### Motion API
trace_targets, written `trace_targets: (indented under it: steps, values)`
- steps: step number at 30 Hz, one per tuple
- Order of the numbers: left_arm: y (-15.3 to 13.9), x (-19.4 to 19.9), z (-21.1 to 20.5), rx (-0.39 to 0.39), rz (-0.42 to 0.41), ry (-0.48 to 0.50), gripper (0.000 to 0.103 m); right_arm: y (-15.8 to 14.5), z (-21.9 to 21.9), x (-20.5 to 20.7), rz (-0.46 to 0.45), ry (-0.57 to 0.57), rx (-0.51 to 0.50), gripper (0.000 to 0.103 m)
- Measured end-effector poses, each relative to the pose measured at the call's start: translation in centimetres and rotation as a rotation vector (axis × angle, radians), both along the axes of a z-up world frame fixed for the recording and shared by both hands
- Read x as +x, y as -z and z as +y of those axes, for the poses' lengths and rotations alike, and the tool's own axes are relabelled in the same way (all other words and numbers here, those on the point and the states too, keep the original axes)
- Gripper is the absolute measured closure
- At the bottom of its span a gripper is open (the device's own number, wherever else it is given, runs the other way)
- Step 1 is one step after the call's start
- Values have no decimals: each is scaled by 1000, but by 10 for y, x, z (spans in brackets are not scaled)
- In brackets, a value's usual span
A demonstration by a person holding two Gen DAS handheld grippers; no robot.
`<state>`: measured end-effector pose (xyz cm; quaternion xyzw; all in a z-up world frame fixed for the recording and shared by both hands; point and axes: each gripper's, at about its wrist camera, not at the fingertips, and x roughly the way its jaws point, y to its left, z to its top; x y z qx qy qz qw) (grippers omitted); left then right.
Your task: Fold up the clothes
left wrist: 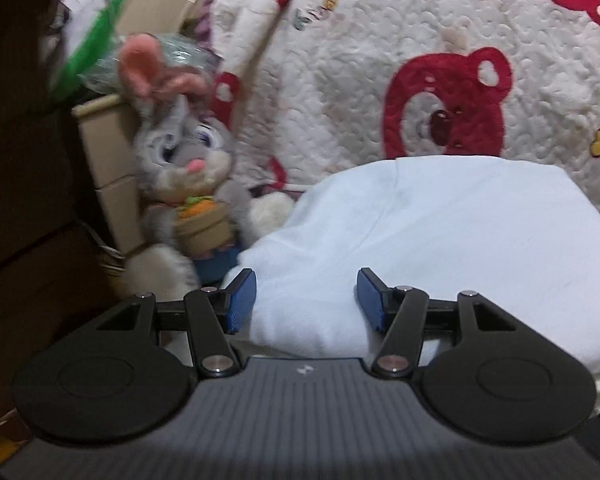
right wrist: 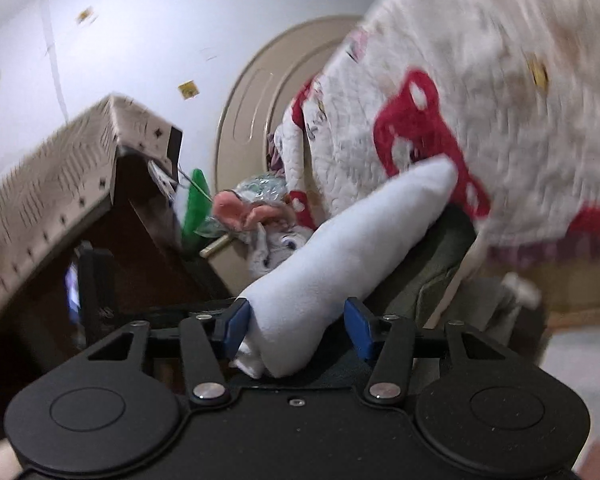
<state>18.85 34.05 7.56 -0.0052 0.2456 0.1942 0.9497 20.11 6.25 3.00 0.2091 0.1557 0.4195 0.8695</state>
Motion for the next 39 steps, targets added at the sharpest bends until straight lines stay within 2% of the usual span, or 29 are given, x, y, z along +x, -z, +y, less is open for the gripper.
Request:
trace_targets:
  steps: [1, 3, 8, 14, 18, 20, 24, 27, 30, 31, 33, 39]
  values:
    - [1, -5, -1, 10, 1, -27, 39, -2, 2, -4, -19, 19, -23, 46]
    - [3, -17, -4, -3, 7, -42, 36, -7, 2, -7, -27, 46, -56, 46]
    - [7, -52, -29, -42, 49, 1, 36, -15, -8, -22, 4, 61, -137, 46]
    - [11, -95, -59, -89, 99, 54, 34, -18, -33, -76, 21, 81, -219, 45]
    - [13, -123, -79, -120, 133, 89, 17, -27, -52, -116, 17, 105, -252, 42]
    - [15, -138, -89, -136, 150, 106, 14, -29, -61, -134, 33, 120, -257, 40]
    - [1, -159, -112, -84, 167, 126, 4, -34, -76, -158, 102, 189, -259, 36]
    - [-7, -170, -124, -46, 181, 142, 0, -41, -84, -168, 142, 210, -221, 35]
    - [-11, -181, -129, -56, 207, 166, 0, -48, -87, -180, 131, 209, -213, 28]
    - [-11, -184, -129, -64, 217, 166, 0, -50, -87, -185, 121, 210, -222, 23]
    - [-11, -189, -130, -78, 238, 163, 0, -50, -87, -194, 100, 213, -248, 19]
    - [-8, -197, -136, -43, 276, 133, 0, -38, -91, -210, 95, 255, -300, 15]
